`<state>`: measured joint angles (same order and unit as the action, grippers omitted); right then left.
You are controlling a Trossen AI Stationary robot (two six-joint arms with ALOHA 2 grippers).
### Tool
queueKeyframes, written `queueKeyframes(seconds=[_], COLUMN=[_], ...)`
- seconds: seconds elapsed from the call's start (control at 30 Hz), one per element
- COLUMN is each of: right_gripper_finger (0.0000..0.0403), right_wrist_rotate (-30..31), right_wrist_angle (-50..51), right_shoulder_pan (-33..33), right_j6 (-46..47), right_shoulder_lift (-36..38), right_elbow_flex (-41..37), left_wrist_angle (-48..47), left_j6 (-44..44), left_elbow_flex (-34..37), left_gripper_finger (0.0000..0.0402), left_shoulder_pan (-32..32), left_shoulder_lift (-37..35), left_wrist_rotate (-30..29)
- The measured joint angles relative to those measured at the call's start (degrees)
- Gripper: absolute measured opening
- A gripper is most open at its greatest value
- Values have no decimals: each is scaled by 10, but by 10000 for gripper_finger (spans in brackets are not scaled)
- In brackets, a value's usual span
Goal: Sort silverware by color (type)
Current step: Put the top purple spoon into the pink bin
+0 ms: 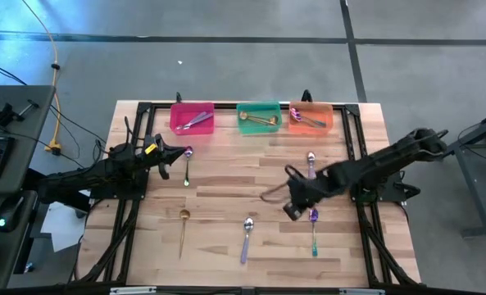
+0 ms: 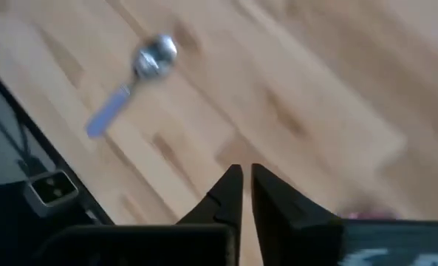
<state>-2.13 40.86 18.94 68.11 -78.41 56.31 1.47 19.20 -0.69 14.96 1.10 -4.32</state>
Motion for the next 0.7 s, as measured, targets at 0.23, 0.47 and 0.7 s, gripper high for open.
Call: queueKeyframes(seconds=[0.23, 0.47, 0.7], right_gripper_finger=[77, 112, 112], right_wrist_rotate=[24, 21, 21], right_wrist_angle=[86, 124, 64], right_shoulder_pan=[101, 140, 156], right_j6=[185, 313, 372], right_shoulder_lift=[-23, -42, -41], right_elbow_flex=[0, 0, -43], left_wrist_angle=[-1, 13, 17], left_j6=[32, 32, 32], left_elbow_flex=[0, 0, 0], left_gripper_finger=[0, 0, 0], left_shoulder_pan=[0, 0, 0], left_shoulder_lift=[0, 0, 0], left_wrist_rotate=[0, 0, -13])
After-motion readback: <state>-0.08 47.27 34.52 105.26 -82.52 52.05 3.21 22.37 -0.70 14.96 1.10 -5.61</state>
